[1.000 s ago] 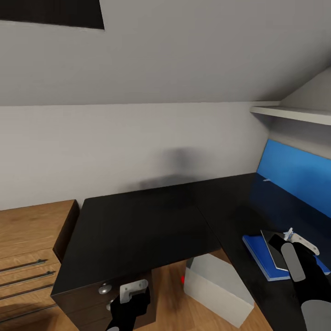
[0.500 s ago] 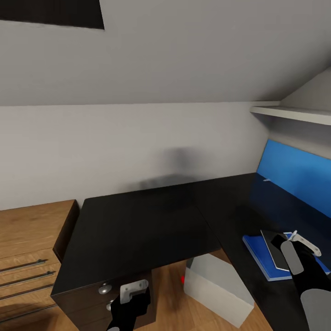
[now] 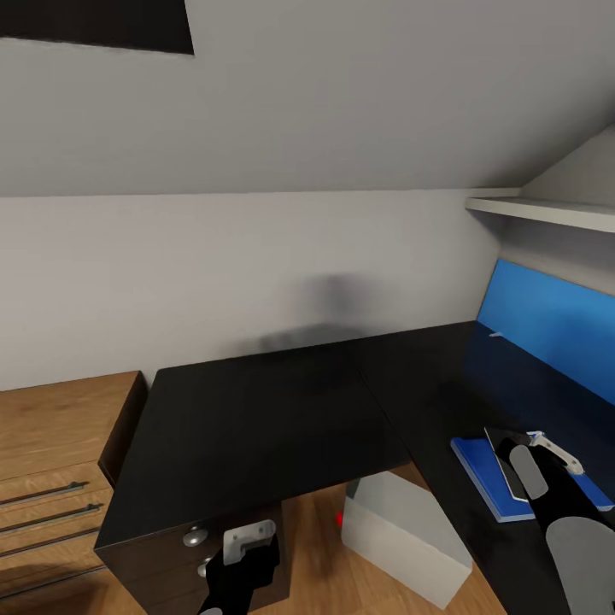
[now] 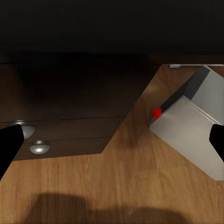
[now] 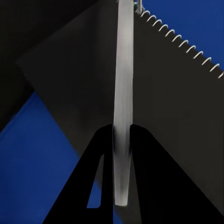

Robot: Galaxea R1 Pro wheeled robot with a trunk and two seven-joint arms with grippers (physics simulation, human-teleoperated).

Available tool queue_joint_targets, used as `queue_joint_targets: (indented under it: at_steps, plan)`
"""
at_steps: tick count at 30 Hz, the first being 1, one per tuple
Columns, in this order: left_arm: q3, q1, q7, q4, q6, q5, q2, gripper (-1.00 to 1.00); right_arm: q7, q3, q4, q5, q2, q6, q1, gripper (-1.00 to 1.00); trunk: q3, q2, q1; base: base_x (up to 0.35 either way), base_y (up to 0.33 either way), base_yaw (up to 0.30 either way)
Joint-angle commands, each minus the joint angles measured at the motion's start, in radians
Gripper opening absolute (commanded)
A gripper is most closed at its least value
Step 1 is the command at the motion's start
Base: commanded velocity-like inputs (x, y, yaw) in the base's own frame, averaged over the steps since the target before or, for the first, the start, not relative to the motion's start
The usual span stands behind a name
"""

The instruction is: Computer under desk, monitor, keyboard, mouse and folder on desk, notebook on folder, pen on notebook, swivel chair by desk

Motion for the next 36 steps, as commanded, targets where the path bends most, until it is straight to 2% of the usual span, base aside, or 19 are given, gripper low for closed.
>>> queue_joint_targets:
  at_steps: [1,6,14,15,31,33,36]
  plan:
    - [-0.001,0.0,0.006,-0.002,0.003,0.006,0.0,1.0,0.006,0.0,0.016,0.003,0.0,-0.002,-0.008,-1.0,-0.001,-0.001,0.0,0.0,0.0,0.0]
    - [-0.001,0.0,0.006,-0.002,0.003,0.006,0.0,1.0,0.022,0.0,0.061,0.028,0.0,-0.035,-0.033,-1.0,-0.001,-0.001,0.0,0.0,0.0,0.0]
    - [-0.001,0.0,0.006,-0.002,0.003,0.006,0.0,1.0,0.024,0.0,0.068,0.032,0.0,-0.042,-0.037,-1.0,-0.001,-0.001,0.0,0.0,0.0,0.0]
    - [-0.001,0.0,0.006,-0.002,0.003,0.006,0.0,1.0,0.024,0.0,0.069,0.032,0.0,-0.043,-0.037,1.0,-0.001,-0.001,0.0,0.0,0.0,0.0]
    - [-0.001,0.0,0.006,-0.002,0.003,0.006,0.0,1.0,0.027,0.001,0.043,0.03,0.003,-0.043,-0.037,1.0,-0.001,-0.001,0.0,0.0,0.0,0.0]
    - [-0.001,0.0,0.006,0.0,0.003,0.006,0.001,1.0,0.025,0.002,-0.024,0.03,0.008,-0.042,-0.036,1.0,-0.001,-0.001,0.0,0.0,0.0,0.0]
    - [-0.001,0.0,0.006,0.004,0.003,0.006,0.001,1.0,0.02,0.011,-0.167,0.031,0.036,-0.035,-0.028,1.0,-0.001,-0.001,0.0,-0.023,0.0,0.0]
